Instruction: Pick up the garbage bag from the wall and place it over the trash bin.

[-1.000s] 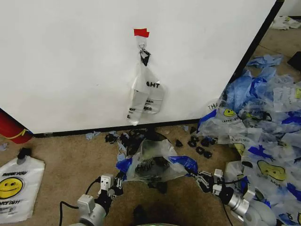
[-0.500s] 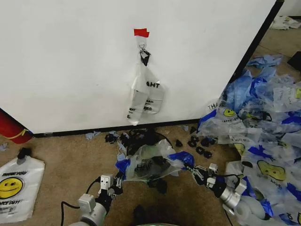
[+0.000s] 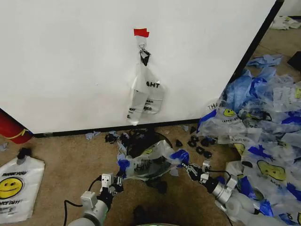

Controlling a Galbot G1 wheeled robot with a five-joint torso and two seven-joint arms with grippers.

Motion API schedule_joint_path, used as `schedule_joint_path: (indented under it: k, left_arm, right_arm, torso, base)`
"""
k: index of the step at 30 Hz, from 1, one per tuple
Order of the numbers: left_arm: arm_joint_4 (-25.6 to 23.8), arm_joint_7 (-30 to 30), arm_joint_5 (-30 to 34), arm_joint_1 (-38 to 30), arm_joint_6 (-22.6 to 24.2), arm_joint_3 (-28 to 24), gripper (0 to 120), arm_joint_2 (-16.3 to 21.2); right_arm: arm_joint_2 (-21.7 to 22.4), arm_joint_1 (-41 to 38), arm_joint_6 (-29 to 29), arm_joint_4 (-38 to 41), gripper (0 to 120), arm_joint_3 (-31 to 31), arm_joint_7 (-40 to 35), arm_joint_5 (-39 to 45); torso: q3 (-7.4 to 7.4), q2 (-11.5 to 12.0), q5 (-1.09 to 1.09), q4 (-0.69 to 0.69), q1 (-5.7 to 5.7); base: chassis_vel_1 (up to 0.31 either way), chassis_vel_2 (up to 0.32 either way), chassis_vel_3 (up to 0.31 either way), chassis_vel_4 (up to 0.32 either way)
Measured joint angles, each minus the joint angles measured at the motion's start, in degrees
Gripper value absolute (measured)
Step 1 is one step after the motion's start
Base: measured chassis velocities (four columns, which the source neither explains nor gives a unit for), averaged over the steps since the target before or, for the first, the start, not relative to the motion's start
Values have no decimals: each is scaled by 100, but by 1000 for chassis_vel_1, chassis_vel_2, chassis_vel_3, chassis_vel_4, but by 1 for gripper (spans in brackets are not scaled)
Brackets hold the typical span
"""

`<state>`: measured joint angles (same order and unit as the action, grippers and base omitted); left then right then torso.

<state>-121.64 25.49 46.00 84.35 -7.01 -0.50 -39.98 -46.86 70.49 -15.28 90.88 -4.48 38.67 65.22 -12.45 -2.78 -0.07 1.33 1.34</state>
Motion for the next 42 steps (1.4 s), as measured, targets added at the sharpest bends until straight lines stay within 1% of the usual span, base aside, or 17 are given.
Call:
schedule_joint_path:
  k: [3,17,24,31,32,35,37,38,40,42]
  left_arm:
    - [43,-28,36,-46,-4,-33,0,-11]
    - [275,-54,124,-411,54,-387,0,-53]
    - [124,-63,110,-239,76,-370,0,20]
    - [156,-54,5,-141,75,-341,0,118]
    - [137,-56,-3,-132,79,-340,0,135]
    - [151,-56,-63,-116,76,-339,0,135]
    - [224,-50,-54,-176,80,-377,0,69]
    - [389,-33,-24,-309,86,-441,0,-1]
    - [557,-20,30,-463,86,-515,0,-52]
    - [615,-19,92,-531,86,-555,0,-68]
  right_arm:
    - [-16,-27,17,-73,0,34,12,-12]
    - [-197,-290,53,-462,0,274,22,-94]
    - [-227,-279,52,-545,0,268,55,-140]
    - [-177,-201,47,-539,0,203,104,-261]
    - [-155,-167,43,-536,0,179,109,-278]
    - [-113,-132,32,-519,0,157,119,-313]
    - [-110,-156,29,-496,0,165,82,-313]
    - [-138,-213,31,-505,0,184,30,-314]
    - [-172,-264,40,-528,0,229,-46,-312]
    - [-185,-277,50,-541,0,258,-91,-308]
  torso:
    - [0,0,0,3,0]
    - [0,0,0,2,0]
    - [0,0,1,1,0]
    - [0,0,1,1,0]
    - [0,0,1,3,0]
    - [0,0,1,3,0]
    - [0,0,1,1,0]
    - [0,0,0,2,0]
    - [0,0,0,1,0]
    - [0,0,0,1,0]
  base:
    - [0,0,0,0]
    - [0,0,0,0]
    - [0,0,0,0]
    - [0,0,0,0]
    - [0,0,0,0]
    - [0,0,0,0]
    - [0,0,0,0]
    - [0,0,0,0]
    - [0,0,0,0]
    - [0,0,0,0]
